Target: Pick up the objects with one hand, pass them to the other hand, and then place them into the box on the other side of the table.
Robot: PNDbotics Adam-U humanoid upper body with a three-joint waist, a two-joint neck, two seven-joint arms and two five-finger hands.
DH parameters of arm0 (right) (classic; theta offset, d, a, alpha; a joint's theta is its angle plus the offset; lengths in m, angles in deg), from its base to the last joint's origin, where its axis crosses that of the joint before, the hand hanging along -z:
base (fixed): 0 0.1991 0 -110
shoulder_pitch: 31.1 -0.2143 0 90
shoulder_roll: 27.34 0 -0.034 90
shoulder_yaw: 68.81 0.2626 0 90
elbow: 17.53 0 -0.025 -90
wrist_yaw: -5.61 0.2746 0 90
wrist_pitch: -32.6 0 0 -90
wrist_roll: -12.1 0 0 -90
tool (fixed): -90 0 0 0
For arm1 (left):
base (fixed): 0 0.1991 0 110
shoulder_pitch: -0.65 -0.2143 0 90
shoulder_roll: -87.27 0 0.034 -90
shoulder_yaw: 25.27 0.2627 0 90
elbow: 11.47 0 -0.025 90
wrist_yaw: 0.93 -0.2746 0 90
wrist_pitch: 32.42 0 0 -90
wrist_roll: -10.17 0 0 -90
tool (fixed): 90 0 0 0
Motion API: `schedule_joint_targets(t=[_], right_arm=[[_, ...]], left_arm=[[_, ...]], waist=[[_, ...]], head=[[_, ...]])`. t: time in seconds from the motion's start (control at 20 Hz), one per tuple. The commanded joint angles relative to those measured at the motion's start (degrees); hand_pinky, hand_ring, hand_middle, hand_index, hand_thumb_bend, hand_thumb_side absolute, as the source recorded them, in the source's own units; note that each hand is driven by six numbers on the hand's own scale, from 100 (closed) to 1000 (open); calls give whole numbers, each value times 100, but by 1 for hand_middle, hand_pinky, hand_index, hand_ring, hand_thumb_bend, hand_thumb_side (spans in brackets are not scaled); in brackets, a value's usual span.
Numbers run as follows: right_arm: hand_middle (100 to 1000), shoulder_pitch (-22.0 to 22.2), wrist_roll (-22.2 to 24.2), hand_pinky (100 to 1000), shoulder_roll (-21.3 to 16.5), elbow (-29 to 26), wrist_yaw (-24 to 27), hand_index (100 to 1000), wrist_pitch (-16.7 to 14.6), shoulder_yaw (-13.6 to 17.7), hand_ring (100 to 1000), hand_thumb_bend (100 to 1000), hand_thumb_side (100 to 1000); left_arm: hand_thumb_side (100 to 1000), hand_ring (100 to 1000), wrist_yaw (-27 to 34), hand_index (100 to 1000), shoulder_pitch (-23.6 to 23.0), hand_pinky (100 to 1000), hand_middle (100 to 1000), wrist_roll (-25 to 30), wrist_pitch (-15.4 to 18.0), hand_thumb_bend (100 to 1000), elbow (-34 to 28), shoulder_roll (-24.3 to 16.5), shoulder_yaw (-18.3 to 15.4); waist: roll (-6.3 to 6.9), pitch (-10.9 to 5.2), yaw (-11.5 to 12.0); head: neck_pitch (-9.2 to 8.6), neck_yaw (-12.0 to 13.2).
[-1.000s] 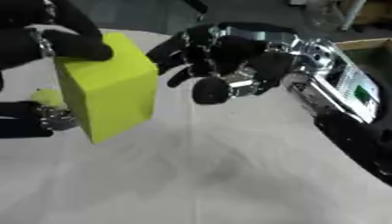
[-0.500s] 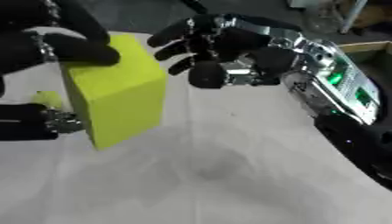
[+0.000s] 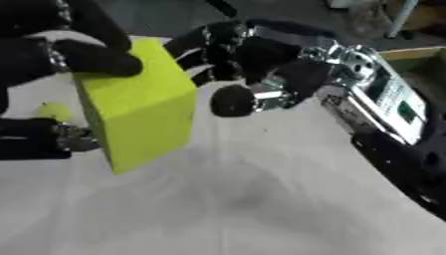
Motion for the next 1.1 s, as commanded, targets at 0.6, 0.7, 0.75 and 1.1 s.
schedule_joint_targets(t=[0.6, 0.7, 0.75, 1.1], right_arm=[[881, -139, -66, 847, 168, -113, -162, 820, -92, -55, 894, 686, 296], [883, -137, -150, 849, 207, -113, -194, 818, -59, -61, 895, 691, 293], [877, -131, -209, 849, 222, -113, -207, 816, -33, -62, 901, 670, 293], [879, -84, -470, 849, 266, -113, -53, 814, 111, -109, 920, 693, 313]], left_arm=[[100, 564, 226, 621, 98, 524, 559, -54, -89, 446, -65, 49, -19], [100, 559, 256, 619, 69, 519, 556, -56, -113, 439, -65, 65, -17], [100, 558, 268, 619, 55, 517, 555, -55, -125, 437, -65, 72, -15], [100, 557, 243, 617, -11, 516, 554, -67, -145, 437, -65, 105, -15]], waist=[[-67, 39, -10], [-75, 44, -14], [-80, 46, -15], [-119, 84, -14]], head=[[34, 4], [35, 3], [33, 4], [1, -35]])
